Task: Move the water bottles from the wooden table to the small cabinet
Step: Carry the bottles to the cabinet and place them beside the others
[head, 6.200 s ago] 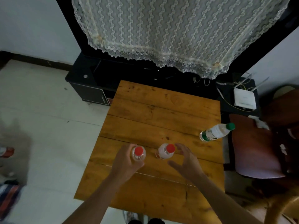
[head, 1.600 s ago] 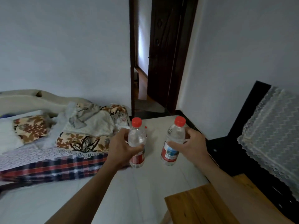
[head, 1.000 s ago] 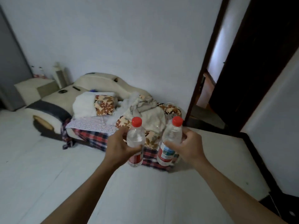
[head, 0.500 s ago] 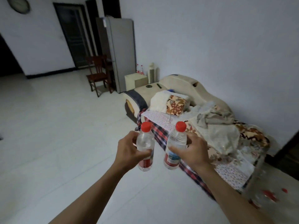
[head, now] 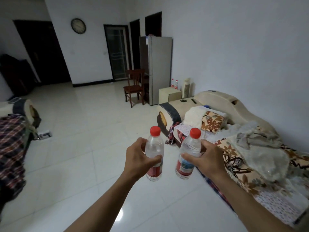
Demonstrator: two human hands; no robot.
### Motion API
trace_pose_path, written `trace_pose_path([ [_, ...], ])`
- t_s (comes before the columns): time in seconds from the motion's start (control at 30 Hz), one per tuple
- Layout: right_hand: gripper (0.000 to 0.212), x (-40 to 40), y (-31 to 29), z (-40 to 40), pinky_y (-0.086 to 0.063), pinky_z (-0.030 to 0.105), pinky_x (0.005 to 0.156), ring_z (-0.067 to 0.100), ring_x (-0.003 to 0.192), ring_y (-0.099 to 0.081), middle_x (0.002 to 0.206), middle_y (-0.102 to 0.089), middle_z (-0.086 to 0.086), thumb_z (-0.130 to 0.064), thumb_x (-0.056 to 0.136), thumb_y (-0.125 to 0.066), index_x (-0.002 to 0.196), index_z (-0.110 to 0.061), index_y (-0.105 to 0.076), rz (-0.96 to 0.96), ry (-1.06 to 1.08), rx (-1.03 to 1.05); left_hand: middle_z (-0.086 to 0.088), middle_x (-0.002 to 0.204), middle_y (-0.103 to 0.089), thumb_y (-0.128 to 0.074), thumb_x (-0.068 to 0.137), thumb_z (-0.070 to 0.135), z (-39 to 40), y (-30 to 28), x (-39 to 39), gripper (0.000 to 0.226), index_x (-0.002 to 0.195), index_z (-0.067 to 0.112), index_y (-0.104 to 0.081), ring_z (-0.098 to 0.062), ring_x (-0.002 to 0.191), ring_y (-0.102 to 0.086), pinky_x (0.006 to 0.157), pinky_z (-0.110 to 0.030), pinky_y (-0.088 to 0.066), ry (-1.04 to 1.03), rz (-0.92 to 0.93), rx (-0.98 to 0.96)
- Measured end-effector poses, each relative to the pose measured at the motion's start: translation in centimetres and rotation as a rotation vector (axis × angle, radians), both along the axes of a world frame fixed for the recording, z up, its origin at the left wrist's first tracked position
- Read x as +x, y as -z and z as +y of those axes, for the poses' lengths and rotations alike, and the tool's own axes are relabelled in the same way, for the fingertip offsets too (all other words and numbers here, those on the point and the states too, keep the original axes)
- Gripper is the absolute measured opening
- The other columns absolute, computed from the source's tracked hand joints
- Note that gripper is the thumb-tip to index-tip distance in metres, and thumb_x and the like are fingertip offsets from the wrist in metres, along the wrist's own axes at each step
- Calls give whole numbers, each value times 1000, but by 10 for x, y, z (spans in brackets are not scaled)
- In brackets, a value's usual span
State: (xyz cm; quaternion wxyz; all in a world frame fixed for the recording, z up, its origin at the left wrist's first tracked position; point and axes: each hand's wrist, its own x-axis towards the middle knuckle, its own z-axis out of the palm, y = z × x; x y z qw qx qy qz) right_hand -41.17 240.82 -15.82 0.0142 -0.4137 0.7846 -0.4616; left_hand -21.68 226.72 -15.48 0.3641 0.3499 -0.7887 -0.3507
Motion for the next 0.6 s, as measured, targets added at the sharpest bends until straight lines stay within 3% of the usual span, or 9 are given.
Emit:
trace_pose_path([
  [0.33, 43, 57, -10, -18, -60, 26, 63, 6, 80, -69, 89, -72, -8, -40, 60, -90, 93, -22, -69, 32, -16, 23, 8, 90, -64, -87, 56, 38, -23, -3, 64, 51, 96, 23, -58, -12, 82, -63, 70, -27, -58, -21, 56, -13],
  [0.6, 37, 63, -16, -14, -58, 24, 57, 1, 73, -67, 82, -72, -8, -39, 60, -90, 86, -21, -69, 68, 36, 27, 7, 89, -65, -81, 51, 46, -45, 1, 66, 54, 96, 24, -60, -12, 82, -64, 70, -30, -59, 3, 82, -5],
])
